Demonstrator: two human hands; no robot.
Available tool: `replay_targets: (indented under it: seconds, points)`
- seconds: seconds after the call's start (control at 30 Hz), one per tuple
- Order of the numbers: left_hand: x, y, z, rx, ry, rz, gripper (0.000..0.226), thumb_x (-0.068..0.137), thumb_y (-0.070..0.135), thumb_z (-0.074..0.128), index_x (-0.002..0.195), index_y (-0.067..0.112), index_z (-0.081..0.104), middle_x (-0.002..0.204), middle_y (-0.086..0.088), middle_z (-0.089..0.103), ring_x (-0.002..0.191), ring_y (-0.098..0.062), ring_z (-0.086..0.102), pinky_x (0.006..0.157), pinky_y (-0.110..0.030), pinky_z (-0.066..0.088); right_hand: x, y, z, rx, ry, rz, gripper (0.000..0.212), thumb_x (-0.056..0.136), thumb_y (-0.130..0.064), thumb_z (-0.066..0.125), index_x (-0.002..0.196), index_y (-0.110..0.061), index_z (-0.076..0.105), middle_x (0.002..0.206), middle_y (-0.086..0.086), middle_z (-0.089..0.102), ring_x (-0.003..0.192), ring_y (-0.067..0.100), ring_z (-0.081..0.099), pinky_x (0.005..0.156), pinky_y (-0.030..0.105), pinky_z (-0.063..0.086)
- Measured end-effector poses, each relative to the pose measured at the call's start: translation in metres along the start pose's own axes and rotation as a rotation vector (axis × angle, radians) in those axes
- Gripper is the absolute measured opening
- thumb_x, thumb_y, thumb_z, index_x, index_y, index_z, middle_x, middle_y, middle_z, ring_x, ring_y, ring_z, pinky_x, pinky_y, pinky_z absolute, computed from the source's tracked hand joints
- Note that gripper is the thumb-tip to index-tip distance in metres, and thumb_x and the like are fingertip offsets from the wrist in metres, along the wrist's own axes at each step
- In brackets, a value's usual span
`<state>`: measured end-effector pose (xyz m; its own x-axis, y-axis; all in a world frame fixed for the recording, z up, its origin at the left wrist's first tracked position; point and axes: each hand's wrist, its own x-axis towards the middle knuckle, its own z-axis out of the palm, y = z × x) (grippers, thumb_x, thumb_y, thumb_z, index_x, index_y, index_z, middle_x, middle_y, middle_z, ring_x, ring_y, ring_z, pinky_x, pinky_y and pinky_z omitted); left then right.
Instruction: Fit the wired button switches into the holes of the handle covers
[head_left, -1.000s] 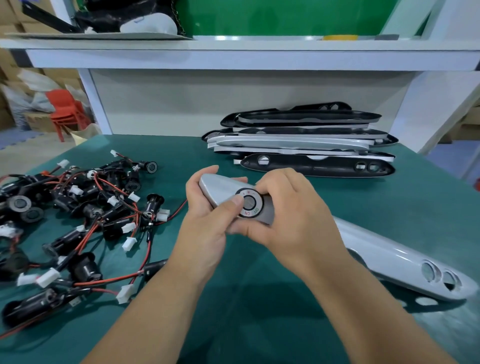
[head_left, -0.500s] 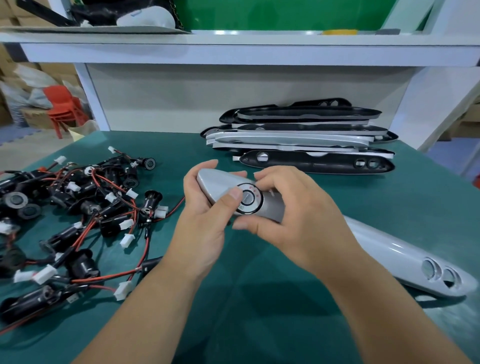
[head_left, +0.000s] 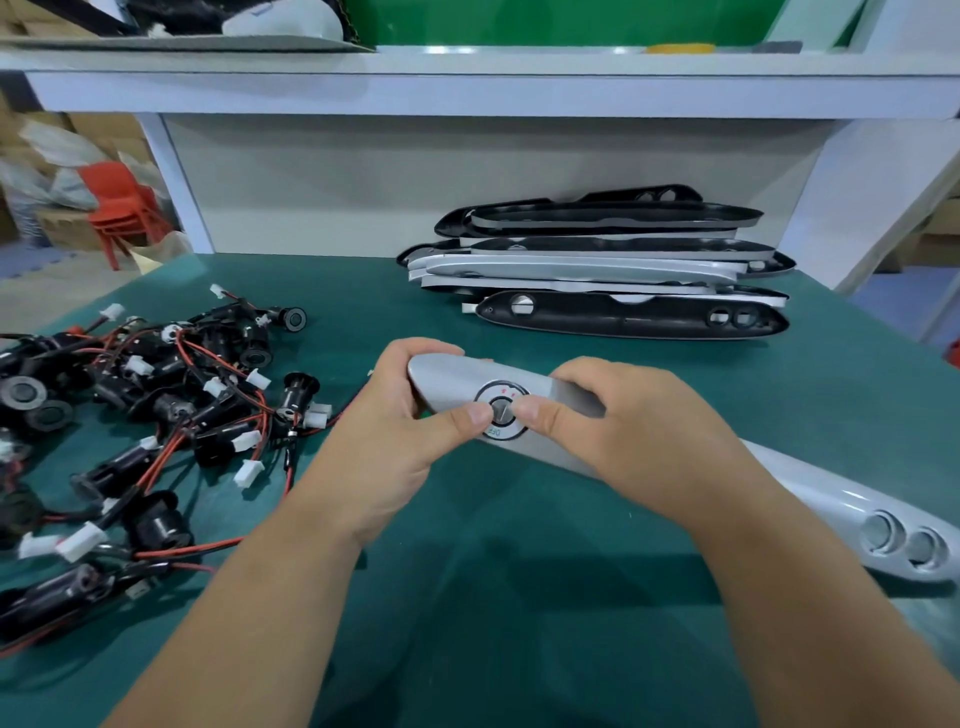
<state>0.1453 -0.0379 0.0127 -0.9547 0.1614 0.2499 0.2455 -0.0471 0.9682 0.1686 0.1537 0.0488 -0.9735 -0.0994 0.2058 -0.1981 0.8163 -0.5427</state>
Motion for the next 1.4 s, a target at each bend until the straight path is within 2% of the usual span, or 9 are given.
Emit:
replay_targets:
  seconds: [0.17, 0.3, 0.47, 0.67, 0.77, 0.93, 1.13, 1.27, 1.4]
  points:
    - [-0.003, 0.006, -0.002, 0.208, -0.011, -0.049, 0.045, 0.063, 0.031, 0.073, 0.102, 0.037, 0.052, 0.079, 0.017, 0.066, 0.077, -0.001, 0.059, 0.077, -0.024, 0.05, -0.001, 0.0, 0.006, -0.035, 0.018, 0.008, 0.043, 0.077, -0.071, 0.045, 0.078, -0.029, 0.051, 0.069, -0.007, 0.052, 0.065, 0.007, 0.048, 0.053, 0.025, 0.03]
    - [-0.004, 0.006, -0.001, 0.31, 0.013, -0.048, 0.045, 0.069, 0.028, 0.081, 0.1, 0.039, 0.05, 0.084, 0.01, 0.063, 0.072, 0.001, 0.056, 0.07, -0.017, 0.049, 0.0, 0.0, 0.01, -0.078, 0.053, -0.013, 0.045, 0.077, -0.072, 0.041, 0.076, -0.028, 0.049, 0.069, -0.007, 0.051, 0.065, 0.007, 0.047, 0.053, 0.026, 0.028]
    - [-0.003, 0.002, 0.004, 0.262, 0.037, -0.068, 0.046, 0.061, 0.03, 0.076, 0.1, 0.038, 0.051, 0.089, 0.004, 0.065, 0.077, -0.007, 0.058, 0.077, -0.03, 0.05, 0.0, 0.002, 0.01, -0.109, 0.051, -0.033, 0.046, 0.074, -0.073, 0.037, 0.077, -0.029, 0.048, 0.072, -0.008, 0.052, 0.069, 0.009, 0.047, 0.055, 0.025, 0.03]
    - [-0.003, 0.001, 0.007, 0.3, 0.091, -0.048, 0.047, 0.057, 0.035, 0.075, 0.097, 0.038, 0.052, 0.091, 0.001, 0.066, 0.078, -0.011, 0.06, 0.079, -0.034, 0.053, 0.0, 0.002, 0.011, -0.123, 0.055, -0.05, 0.045, 0.073, -0.073, 0.033, 0.072, -0.029, 0.042, 0.07, -0.008, 0.048, 0.067, 0.007, 0.044, 0.056, 0.024, 0.029]
    - [-0.003, 0.001, 0.011, 0.3, 0.104, -0.051, 0.047, 0.055, 0.037, 0.076, 0.096, 0.038, 0.052, 0.09, 0.002, 0.065, 0.078, -0.011, 0.059, 0.079, -0.033, 0.053, 0.0, 0.003, 0.011, -0.129, 0.053, -0.039, 0.045, 0.074, -0.073, 0.033, 0.077, -0.03, 0.045, 0.073, -0.009, 0.049, 0.069, 0.007, 0.045, 0.06, 0.028, 0.03]
    - [-0.002, 0.001, 0.012, 0.318, 0.107, -0.062, 0.046, 0.055, 0.036, 0.076, 0.094, 0.039, 0.052, 0.092, 0.0, 0.067, 0.085, -0.021, 0.061, 0.085, -0.044, 0.053, -0.001, 0.004, 0.012, -0.155, 0.09, -0.046, 0.047, 0.08, -0.069, 0.037, 0.084, -0.025, 0.05, 0.076, -0.009, 0.051, 0.076, 0.014, 0.048, 0.066, 0.03, 0.033]
    - [0.0, -0.001, 0.013, 0.319, 0.113, -0.08, 0.044, 0.056, 0.035, 0.075, 0.092, 0.04, 0.052, 0.088, 0.001, 0.066, 0.08, -0.019, 0.06, 0.082, -0.045, 0.053, -0.001, 0.007, 0.013, -0.161, 0.083, -0.074, 0.04, 0.084, -0.064, 0.041, 0.085, -0.024, 0.047, 0.077, -0.01, 0.049, 0.082, 0.016, 0.048, 0.073, 0.032, 0.037]
    - [-0.001, -0.004, 0.011, 0.307, 0.091, -0.104, 0.043, 0.059, 0.033, 0.073, 0.095, 0.036, 0.051, 0.088, 0.002, 0.065, 0.08, -0.017, 0.059, 0.083, -0.042, 0.052, 0.001, 0.008, 0.016, -0.188, 0.038, -0.068, 0.053, 0.075, -0.074, 0.039, 0.089, -0.024, 0.05, 0.081, -0.01, 0.053, 0.08, 0.015, 0.051, 0.07, 0.032, 0.036]
    - [-0.003, -0.007, 0.008, 0.229, 0.052, -0.148, 0.042, 0.061, 0.03, 0.072, 0.097, 0.032, 0.052, 0.084, 0.004, 0.065, 0.074, -0.011, 0.057, 0.075, -0.032, 0.049, 0.005, 0.01, 0.017, -0.174, -0.039, -0.033, 0.059, 0.067, -0.079, 0.039, 0.087, -0.025, 0.051, 0.079, -0.009, 0.054, 0.075, 0.01, 0.051, 0.064, 0.03, 0.034]
